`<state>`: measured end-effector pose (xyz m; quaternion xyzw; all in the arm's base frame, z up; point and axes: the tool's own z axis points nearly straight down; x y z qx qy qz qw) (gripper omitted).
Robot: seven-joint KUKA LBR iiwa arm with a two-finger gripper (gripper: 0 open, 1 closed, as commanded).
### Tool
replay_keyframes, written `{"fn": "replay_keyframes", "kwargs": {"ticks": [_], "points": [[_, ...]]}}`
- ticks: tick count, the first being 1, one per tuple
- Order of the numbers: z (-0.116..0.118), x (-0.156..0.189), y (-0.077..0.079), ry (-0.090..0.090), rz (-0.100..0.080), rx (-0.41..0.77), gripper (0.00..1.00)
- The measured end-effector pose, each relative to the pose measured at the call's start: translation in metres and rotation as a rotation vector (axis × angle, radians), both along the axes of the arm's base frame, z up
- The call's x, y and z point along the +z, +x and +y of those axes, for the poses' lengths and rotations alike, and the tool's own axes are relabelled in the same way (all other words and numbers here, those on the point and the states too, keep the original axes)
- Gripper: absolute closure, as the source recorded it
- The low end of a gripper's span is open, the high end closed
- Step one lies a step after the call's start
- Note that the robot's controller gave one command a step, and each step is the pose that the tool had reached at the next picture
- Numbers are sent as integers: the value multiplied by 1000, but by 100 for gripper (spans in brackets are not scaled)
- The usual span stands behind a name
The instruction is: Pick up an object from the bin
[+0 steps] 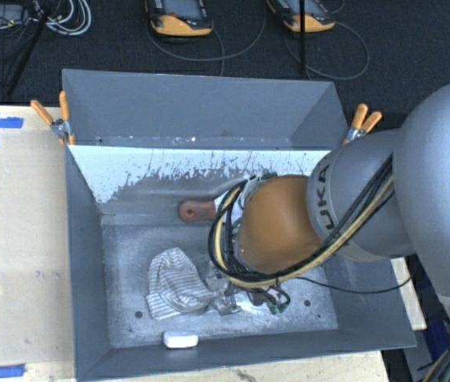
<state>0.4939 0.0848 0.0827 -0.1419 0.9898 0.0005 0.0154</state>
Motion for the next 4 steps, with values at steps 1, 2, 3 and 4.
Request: {"fn": "replay_keyframes", "kwargs": {"ticks": [1, 2, 3, 4], "points": [[0, 0, 0, 1, -1, -1, 100], [0, 3, 0, 0, 2, -1, 100], [0, 7, -1, -3, 19, 0, 100], [1, 10, -2, -5, 27, 0, 100]]}}
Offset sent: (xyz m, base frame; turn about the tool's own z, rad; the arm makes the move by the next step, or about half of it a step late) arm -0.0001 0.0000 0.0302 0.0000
